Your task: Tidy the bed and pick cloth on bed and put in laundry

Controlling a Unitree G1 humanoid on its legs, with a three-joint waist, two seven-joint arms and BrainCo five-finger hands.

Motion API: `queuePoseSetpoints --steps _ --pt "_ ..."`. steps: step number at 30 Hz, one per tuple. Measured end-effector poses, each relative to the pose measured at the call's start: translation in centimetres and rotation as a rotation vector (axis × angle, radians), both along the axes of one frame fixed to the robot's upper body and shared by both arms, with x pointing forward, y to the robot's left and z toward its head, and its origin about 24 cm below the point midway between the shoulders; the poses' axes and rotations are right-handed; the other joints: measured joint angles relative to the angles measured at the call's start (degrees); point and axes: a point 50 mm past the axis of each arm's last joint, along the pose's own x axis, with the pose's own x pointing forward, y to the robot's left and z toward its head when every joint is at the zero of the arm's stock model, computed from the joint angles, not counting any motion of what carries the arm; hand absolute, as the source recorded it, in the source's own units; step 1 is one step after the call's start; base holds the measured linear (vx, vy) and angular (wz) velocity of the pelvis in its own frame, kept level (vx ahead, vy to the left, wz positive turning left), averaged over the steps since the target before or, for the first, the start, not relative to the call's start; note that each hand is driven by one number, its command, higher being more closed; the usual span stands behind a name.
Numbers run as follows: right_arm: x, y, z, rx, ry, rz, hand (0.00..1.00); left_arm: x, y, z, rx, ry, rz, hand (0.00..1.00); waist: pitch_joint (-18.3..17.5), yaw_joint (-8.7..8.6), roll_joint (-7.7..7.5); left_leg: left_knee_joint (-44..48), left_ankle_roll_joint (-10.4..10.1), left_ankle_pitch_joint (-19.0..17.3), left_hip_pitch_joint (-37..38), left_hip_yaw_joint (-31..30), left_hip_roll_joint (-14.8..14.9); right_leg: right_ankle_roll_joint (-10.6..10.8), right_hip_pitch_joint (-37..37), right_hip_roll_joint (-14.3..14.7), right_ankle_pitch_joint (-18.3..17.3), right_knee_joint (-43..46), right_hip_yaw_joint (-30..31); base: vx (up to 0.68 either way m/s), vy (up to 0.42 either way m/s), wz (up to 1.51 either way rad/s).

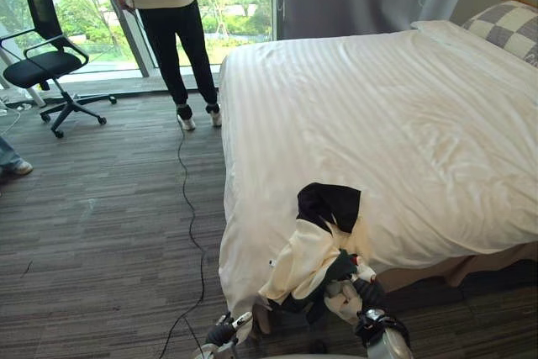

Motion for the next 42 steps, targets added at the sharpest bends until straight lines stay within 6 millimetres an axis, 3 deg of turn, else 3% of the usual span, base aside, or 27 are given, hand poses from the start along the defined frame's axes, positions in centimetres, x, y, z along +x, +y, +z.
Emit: queuePoseSetpoints --steps 6,9,15,16,19,20,21,22,23,24,25,27,29,32,34,35,36,37,38,39,40,42 --pt "-0.5 -0.2 -0.5 -0.012 0.01 -0.009 1.0 0.1 0.4 0.2 0.021 -0.027 0.061 0.0 1.0 0.57 -0.63 0.4 0.0 0.0 -0.2 -1.8 0.0 0.2 0.0 -0.1 -1.1 1.3 -1.4 0.0 -0.001 0.11" --pt "-1.0 -0.3 -0.6 -0.034 0.015 0.019 1.0 0.5 0.8 0.4 0.034 -0.061 0.095 0.0 1.5 2.19 -0.63 1.2 0.3 -0.5 -1.2 -4.4 -0.4 0.0 0.0 -0.3 -1.9 1.9 -3.1 0.0 -0.012 0.31" --pt "0.2 0.0 -0.1 -0.102 -0.064 0.25 1.0 0.5 2.3 0.8 0.072 -0.108 0.257 0.0 4.2 4.98 0.6 3.9 0.5 -1.9 -5.5 -16.1 -2.1 0.7 1.2 -1.7 -2.8 1.2 -10.5 0.04 -0.012 0.65" --pt "0.3 0.2 -0.1 -0.101 -0.064 0.272 1.0 0.2 2.5 0.8 0.073 -0.104 0.279 0.0 4.5 5.15 0.22 4.0 0.3 -1.8 -5.9 -17.0 -2.2 0.7 1.6 -1.8 -2.7 0.8 -11.6 0.11 -0.005 0.74" --pt "1.1 1.0 0.0 -0.094 -0.072 0.339 1.0 -1.2 3.4 0.6 0.085 -0.085 0.335 0.0 4.9 6.61 0.26 4.4 1.3 -0.1 -7.6 -21.0 -2.9 1.1 4.4 -3.0 -4.1 0.7 -18.7 0.06 -0.008 1.1" --pt "1.2 1.2 0.0 -0.089 -0.076 0.335 1.0 -1.5 3.7 0.5 0.092 -0.08 0.342 0.0 5.0 6.24 -0.18 4.2 1.9 1.7 -8.7 -20.7 -3.8 1.5 5.7 -4.1 -5.2 0.9 -22.6 0.02 0.035 2.27" --pt "1.2 1.0 0.0 -0.089 -0.067 0.32 1.0 -1.5 4.1 0.6 0.104 -0.087 0.333 0.0 5.3 6.14 -1.04 3.9 3.9 4.4 -9.9 -17.5 -5.6 2.2 7.5 -6.3 -6.7 2.0 -28.6 0.0 0.075 2.48" --pt "1.2 0.8 0.0 -0.099 -0.063 0.315 1.0 -1.6 4.1 0.6 0.107 -0.089 0.317 0.0 5.6 6.25 -1.41 4.4 6.4 4.0 -10.2 -11.7 -6.2 2.5 8.5 -7.1 -7.9 3.3 -32.4 0.03 0.17 2.38" --pt "1.2 0.7 -0.1 -0.104 -0.055 0.307 1.0 -1.8 4.2 0.6 0.111 -0.083 0.305 0.0 5.7 6.49 -0.52 5.8 8.9 1.8 -10.4 -3.5 -5.7 2.8 9.9 -7.2 -8.9 4.6 -35.8 0.03 0.205 2.25" --pt "1.5 1.2 0.0 -0.093 -0.053 0.302 1.0 -2.5 4.4 0.5 0.115 -0.063 0.321 0.0 5.8 6.32 -0.81 8.7 12.3 -0.9 -11.0 7.1 -5.2 3.6 12.3 -8.7 -9.8 6.0 -41.2 0.05 0.217 1.74" --pt "1.5 1.2 0.0 -0.092 -0.055 0.3 1.0 -2.6 4.4 0.4 0.114 -0.06 0.321 0.0 5.8 6.31 -0.77 9.3 13.2 -1.8 -10.9 9.2 -5.0 4.0 12.8 -8.8 -10.1 6.3 -42.1 0.08 0.182 1.81" --pt "2.0 1.5 0.3 -0.088 -0.074 0.301 1.0 -2.6 4.3 0.4 0.113 -0.06 0.314 0.0 5.7 6.06 -1.24 15.7 15.6 -7.3 -10.0 23.1 -2.9 4.9 15.6 -10.8 -10.7 7.5 -48.9 0.16 0.164 1.59" --pt "2.2 1.6 0.4 -0.09 -0.077 0.299 1.0 -2.4 4.1 0.4 0.111 -0.061 0.295 0.0 5.7 5.26 -0.68 19.8 15.3 -8.1 -10.4 28.4 -3.0 6.6 17.1 -12.7 -12.0 10.4 -52.8 0.19 0.205 1.66" --pt "2.8 2.4 0.5 -0.097 -0.091 0.341 1.0 -2.0 4.6 0.6 0.129 -0.071 0.284 0.0 6.4 5.53 -2.31 19.4 16.3 -9.1 -10.5 23.7 -6.0 7.0 19.3 -13.1 -12.6 10.7 -52.1 0.14 0.154 1.13" --pt "3.7 3.2 1.0 -0.097 -0.119 0.378 1.0 -1.6 4.4 0.6 0.126 -0.076 0.262 0.0 6.5 6.54 -2.18 19.7 14.6 -10.9 -10.4 21.7 -6.4 7.3 19.7 -13.4 -12.4 12.7 -51.4 0.08 0.101 0.57" --pt "4.1 3.5 1.1 -0.095 -0.128 0.385 1.0 -1.5 4.1 0.5 0.123 -0.073 0.242 0.0 6.5 6.35 -2.13 18.9 14.2 -11.2 -10.2 19.3 -7.1 8.2 19.2 -15.5 -13.0 19.1 -51.5 0.05 0.119 0.97" --pt "3.8 2.7 0.8 -0.106 -0.113 0.365 1.0 -1.5 3.6 0.5 0.125 -0.073 0.192 0.0 6.2 6.22 -1.22 17.7 13.9 -11.1 -10.0 15.4 -8.3 5.6 16.8 -19.1 -12.8 30.3 -50.2 0.1 0.165 1.22" --pt "3.6 2.3 0.7 -0.112 -0.104 0.357 1.0 -1.3 3.4 0.5 0.13 -0.075 0.164 0.0 6.1 5.99 -0.94 17.5 13.9 -11.0 -9.9 13.3 -8.8 1.3 14.8 -20.8 -12.0 36.7 -47.8 0.14 0.127 1.79" --pt "3.3 2.1 0.5 -0.116 -0.091 0.346 1.0 -1.1 3.5 0.6 0.15 -0.082 0.114 0.0 6.3 4.98 -0.43 17.7 13.9 -10.8 -10.1 7.9 -9.6 -0.2 10.2 -21.2 -13.7 46.6 -39.3 0.19 0.078 2.26" --pt "3.0 2.1 0.4 -0.11 -0.082 0.323 1.0 -0.8 3.8 0.7 0.175 -0.079 0.083 0.0 7.0 4.31 -1.08 17.4 14.5 -10.0 -10.0 2.9 -10.5 2.1 6.2 -18.0 -16.8 50.8 -32.0 0.21 -0.009 2.65" --pt "2.7 2.0 0.3 -0.103 -0.074 0.295 1.0 -0.4 4.0 0.8 0.196 -0.081 0.065 0.0 7.4 4.12 -1.3 16.8 14.7 -9.2 -9.5 -0.4 -11.4 2.4 3.6 -15.7 -18.9 51.4 -28.0 0.18 -0.053 2.12" --pt "2.6 1.9 0.2 -0.109 -0.066 0.274 1.0 0.0 4.1 0.8 0.21 -0.08 0.041 0.0 8.0 4.63 -1.94 16.0 14.6 -8.2 -8.1 -5.5 -13.0 2.2 0.9 -13.7 -21.8 49.6 -24.0 0.15 -0.029 1.83"
